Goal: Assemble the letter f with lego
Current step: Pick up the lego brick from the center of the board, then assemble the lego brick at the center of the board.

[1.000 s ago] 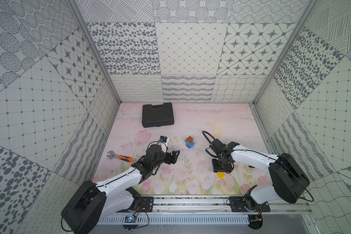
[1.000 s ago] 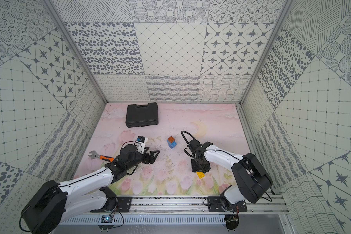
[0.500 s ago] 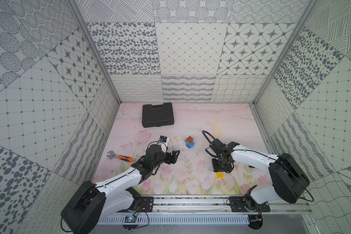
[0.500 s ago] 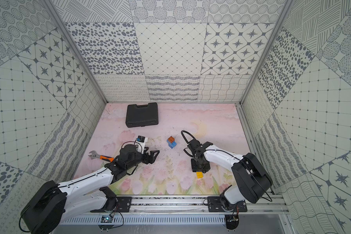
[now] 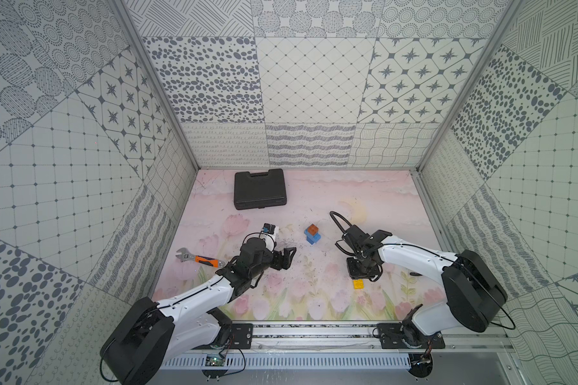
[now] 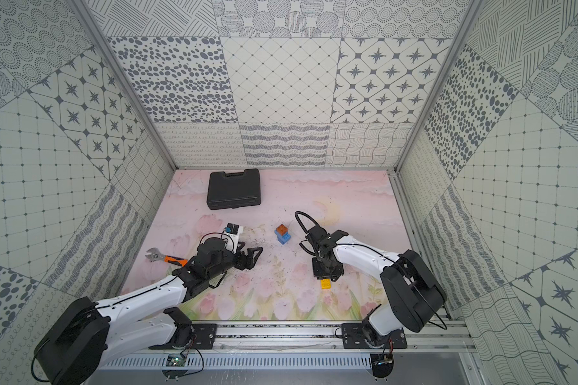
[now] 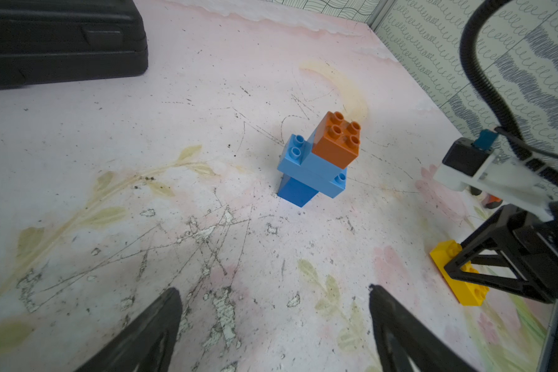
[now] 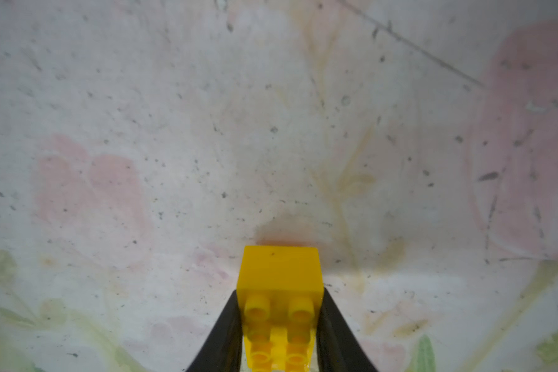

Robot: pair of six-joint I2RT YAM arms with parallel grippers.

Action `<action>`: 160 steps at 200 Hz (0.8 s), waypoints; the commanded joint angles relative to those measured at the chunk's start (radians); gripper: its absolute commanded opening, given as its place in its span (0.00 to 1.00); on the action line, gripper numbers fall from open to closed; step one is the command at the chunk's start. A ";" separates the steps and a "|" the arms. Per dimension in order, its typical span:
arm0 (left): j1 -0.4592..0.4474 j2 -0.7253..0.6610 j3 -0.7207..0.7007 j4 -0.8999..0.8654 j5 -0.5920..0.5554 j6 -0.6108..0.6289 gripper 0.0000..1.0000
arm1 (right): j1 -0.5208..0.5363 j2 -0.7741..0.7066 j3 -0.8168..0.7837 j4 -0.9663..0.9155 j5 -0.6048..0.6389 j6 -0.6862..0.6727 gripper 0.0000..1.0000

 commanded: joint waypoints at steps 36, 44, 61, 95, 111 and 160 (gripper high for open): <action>-0.009 0.002 -0.015 0.035 0.000 0.001 0.92 | -0.018 0.081 0.271 -0.125 0.005 -0.181 0.31; -0.009 0.002 -0.016 0.035 -0.003 0.001 0.92 | -0.021 0.105 0.335 -0.163 -0.002 -0.224 0.31; -0.008 -0.003 -0.021 0.033 -0.009 0.001 0.92 | -0.029 0.164 0.475 -0.249 -0.009 -0.300 0.30; -0.008 -0.020 -0.027 0.032 -0.016 0.002 0.92 | -0.042 0.300 0.776 -0.414 -0.033 -0.461 0.29; -0.009 -0.017 -0.028 0.033 -0.017 0.003 0.92 | -0.047 0.375 0.933 -0.497 -0.047 -0.523 0.29; -0.009 -0.012 -0.027 0.033 -0.021 0.004 0.92 | -0.059 0.561 1.256 -0.617 -0.120 -0.588 0.29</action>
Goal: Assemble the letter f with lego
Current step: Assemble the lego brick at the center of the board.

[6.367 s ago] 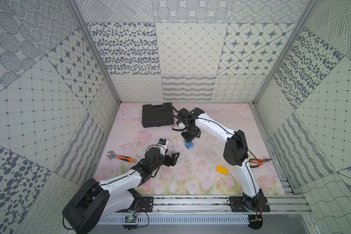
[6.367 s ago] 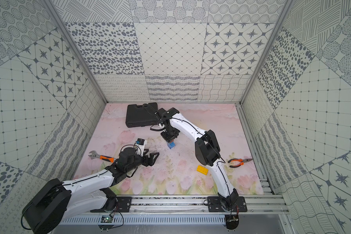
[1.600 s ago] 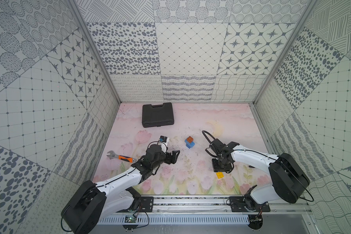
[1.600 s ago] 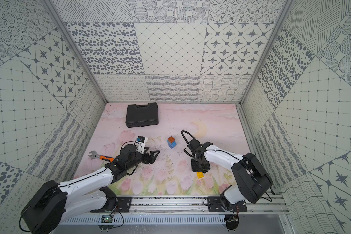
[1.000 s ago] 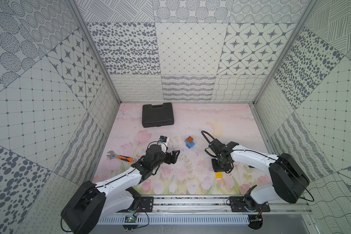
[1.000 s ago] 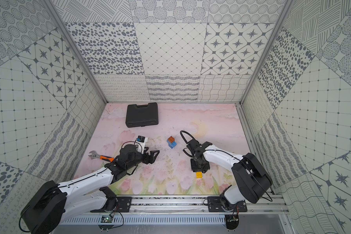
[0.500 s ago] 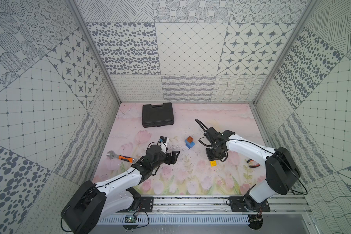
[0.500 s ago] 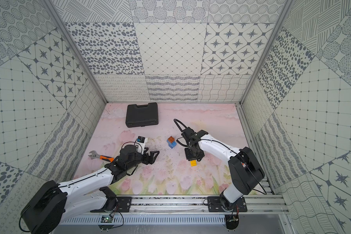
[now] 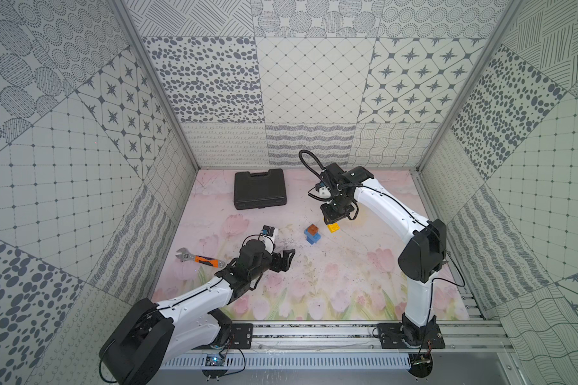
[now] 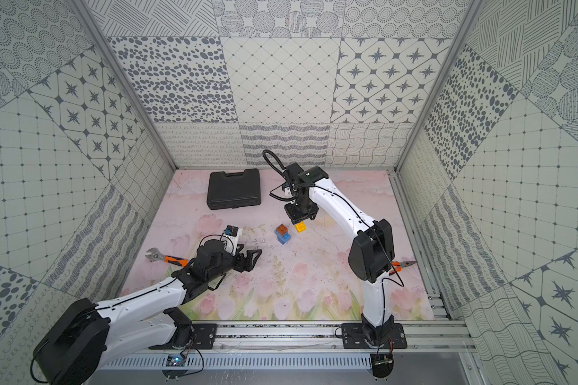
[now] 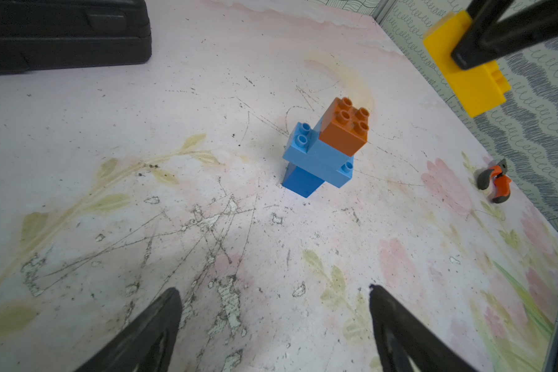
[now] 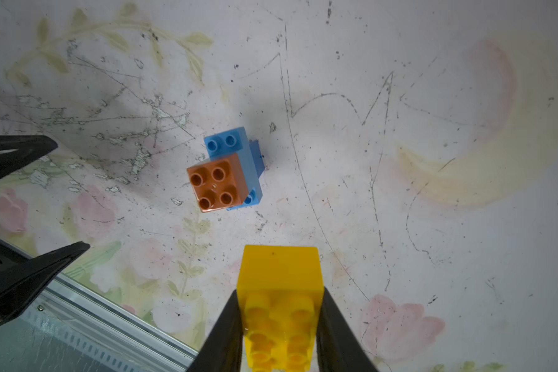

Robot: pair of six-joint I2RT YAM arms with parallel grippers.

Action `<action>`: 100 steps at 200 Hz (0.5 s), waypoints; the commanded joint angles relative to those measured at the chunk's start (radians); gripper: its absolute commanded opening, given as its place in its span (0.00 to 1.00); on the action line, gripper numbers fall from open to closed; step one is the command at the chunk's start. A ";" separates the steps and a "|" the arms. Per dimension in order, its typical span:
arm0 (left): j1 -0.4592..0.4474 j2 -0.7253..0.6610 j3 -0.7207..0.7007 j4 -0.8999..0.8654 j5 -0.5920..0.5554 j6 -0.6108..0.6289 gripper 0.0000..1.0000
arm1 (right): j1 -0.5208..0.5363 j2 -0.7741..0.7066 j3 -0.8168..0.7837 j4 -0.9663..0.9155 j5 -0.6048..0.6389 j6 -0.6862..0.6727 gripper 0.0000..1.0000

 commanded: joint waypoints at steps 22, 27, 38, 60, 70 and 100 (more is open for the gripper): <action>-0.009 0.000 -0.002 0.032 -0.017 0.009 0.92 | 0.003 0.104 0.144 -0.127 -0.044 -0.097 0.29; -0.009 0.000 -0.002 0.033 -0.017 0.010 0.92 | 0.006 0.114 0.154 -0.131 -0.037 -0.099 0.29; -0.009 0.003 -0.004 0.035 -0.018 0.011 0.92 | 0.014 0.133 0.174 -0.138 -0.031 -0.106 0.29; -0.009 0.005 -0.008 0.040 -0.019 0.012 0.92 | 0.037 0.167 0.211 -0.145 -0.019 -0.111 0.29; -0.009 0.005 -0.007 0.040 -0.020 0.014 0.92 | 0.051 0.178 0.225 -0.147 -0.013 -0.114 0.29; -0.008 0.003 -0.011 0.043 -0.022 0.014 0.92 | 0.088 0.212 0.251 -0.154 0.030 -0.108 0.29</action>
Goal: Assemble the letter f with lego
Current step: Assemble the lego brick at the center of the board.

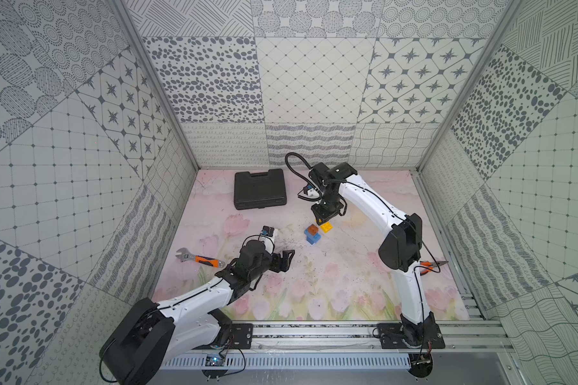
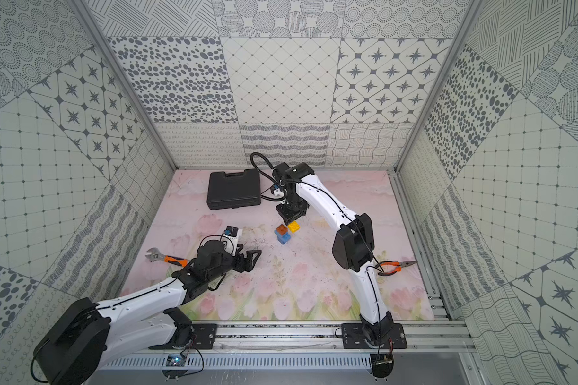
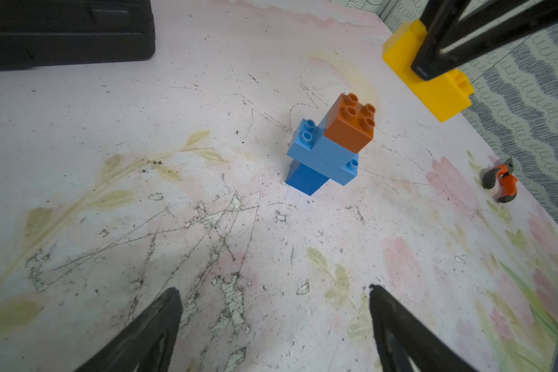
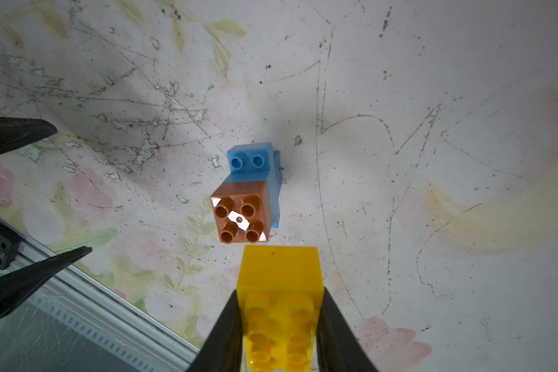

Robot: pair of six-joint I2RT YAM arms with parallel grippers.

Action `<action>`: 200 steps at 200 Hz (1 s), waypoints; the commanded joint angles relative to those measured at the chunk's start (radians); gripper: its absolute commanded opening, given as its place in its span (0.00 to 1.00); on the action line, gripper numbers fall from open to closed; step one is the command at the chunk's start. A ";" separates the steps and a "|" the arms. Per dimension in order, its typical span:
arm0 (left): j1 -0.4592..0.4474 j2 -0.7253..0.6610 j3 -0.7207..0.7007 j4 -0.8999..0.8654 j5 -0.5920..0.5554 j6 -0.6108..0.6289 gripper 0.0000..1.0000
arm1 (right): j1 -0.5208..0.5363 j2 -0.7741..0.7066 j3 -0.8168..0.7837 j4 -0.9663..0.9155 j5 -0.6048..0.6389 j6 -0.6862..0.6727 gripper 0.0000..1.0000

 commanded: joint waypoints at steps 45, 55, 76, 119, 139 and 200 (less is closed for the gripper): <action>-0.009 -0.001 -0.007 0.043 -0.013 0.013 0.92 | 0.056 0.041 0.025 -0.037 0.079 0.000 0.29; -0.009 0.001 -0.008 0.044 -0.013 0.014 0.92 | 0.057 0.042 0.026 -0.036 0.081 -0.001 0.29; -0.009 0.002 -0.008 0.042 -0.013 0.012 0.92 | 0.061 0.046 0.028 -0.036 0.090 -0.002 0.29; -0.008 0.003 -0.008 0.042 -0.016 0.012 0.92 | 0.065 0.073 0.050 -0.038 0.103 -0.003 0.29; -0.009 0.005 -0.007 0.040 -0.015 0.014 0.92 | 0.063 0.082 0.061 -0.037 0.103 -0.003 0.29; -0.009 0.019 -0.004 0.045 -0.013 0.014 0.92 | 0.063 0.086 0.073 -0.036 0.099 -0.001 0.29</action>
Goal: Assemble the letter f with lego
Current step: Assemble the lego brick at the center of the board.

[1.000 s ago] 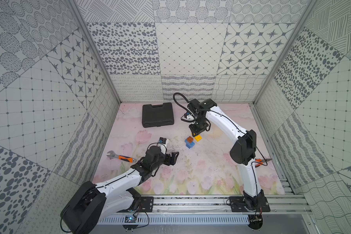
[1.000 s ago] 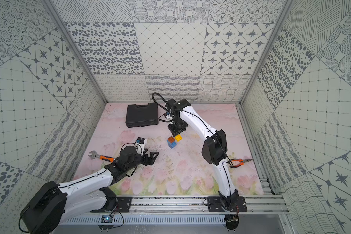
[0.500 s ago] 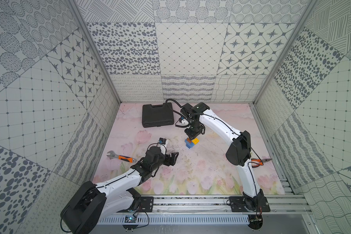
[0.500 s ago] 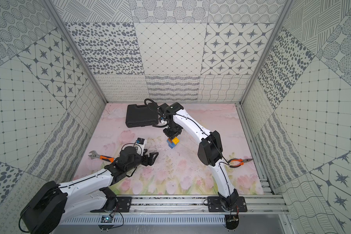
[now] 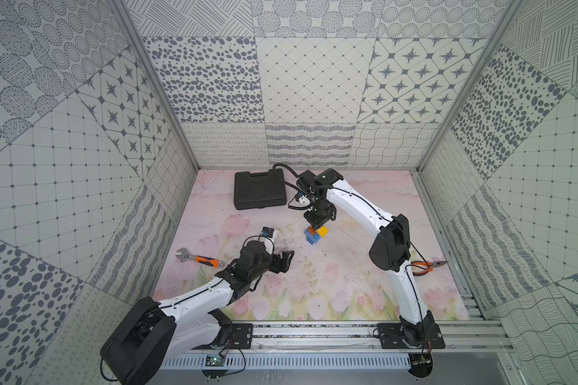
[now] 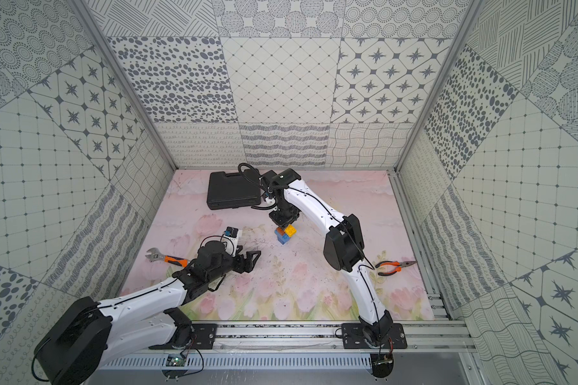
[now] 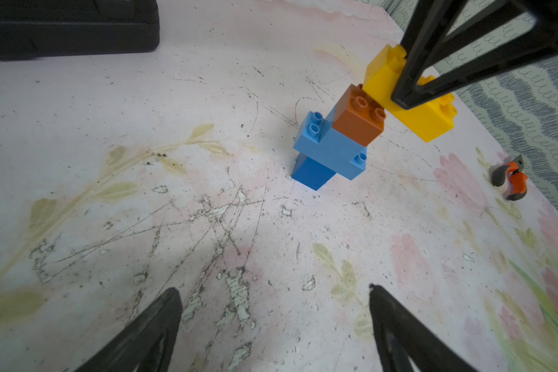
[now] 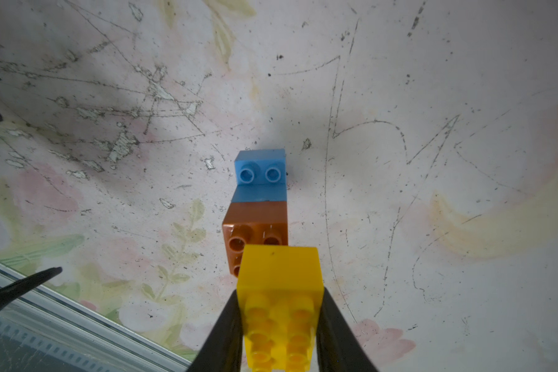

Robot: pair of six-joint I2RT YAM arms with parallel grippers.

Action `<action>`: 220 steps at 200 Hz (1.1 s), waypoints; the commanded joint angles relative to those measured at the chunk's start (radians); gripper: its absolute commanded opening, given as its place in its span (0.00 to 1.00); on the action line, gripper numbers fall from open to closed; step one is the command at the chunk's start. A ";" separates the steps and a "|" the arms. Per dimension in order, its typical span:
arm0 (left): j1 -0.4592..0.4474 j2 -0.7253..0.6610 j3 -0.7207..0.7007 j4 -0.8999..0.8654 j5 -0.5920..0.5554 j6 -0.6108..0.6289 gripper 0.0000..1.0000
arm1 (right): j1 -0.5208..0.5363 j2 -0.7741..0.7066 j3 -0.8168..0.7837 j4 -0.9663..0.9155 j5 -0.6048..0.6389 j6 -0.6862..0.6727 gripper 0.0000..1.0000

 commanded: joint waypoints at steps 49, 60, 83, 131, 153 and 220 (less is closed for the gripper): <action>-0.009 0.010 0.005 0.045 -0.006 0.014 0.92 | 0.003 0.006 0.007 -0.008 -0.013 -0.007 0.29; -0.009 0.009 0.004 0.045 -0.005 0.014 0.92 | 0.005 0.003 0.002 -0.007 -0.013 -0.008 0.29; -0.009 0.010 0.004 0.045 -0.005 0.014 0.92 | 0.008 -0.003 -0.003 -0.009 -0.017 -0.009 0.30; -0.009 0.008 0.003 0.044 -0.004 0.014 0.92 | 0.019 -0.005 -0.009 -0.006 -0.017 -0.011 0.29; -0.009 0.006 0.003 0.044 -0.005 0.014 0.92 | 0.020 -0.005 -0.010 -0.006 -0.009 -0.009 0.29; -0.008 0.006 0.003 0.045 -0.005 0.014 0.92 | 0.021 0.003 -0.006 -0.004 -0.015 -0.012 0.30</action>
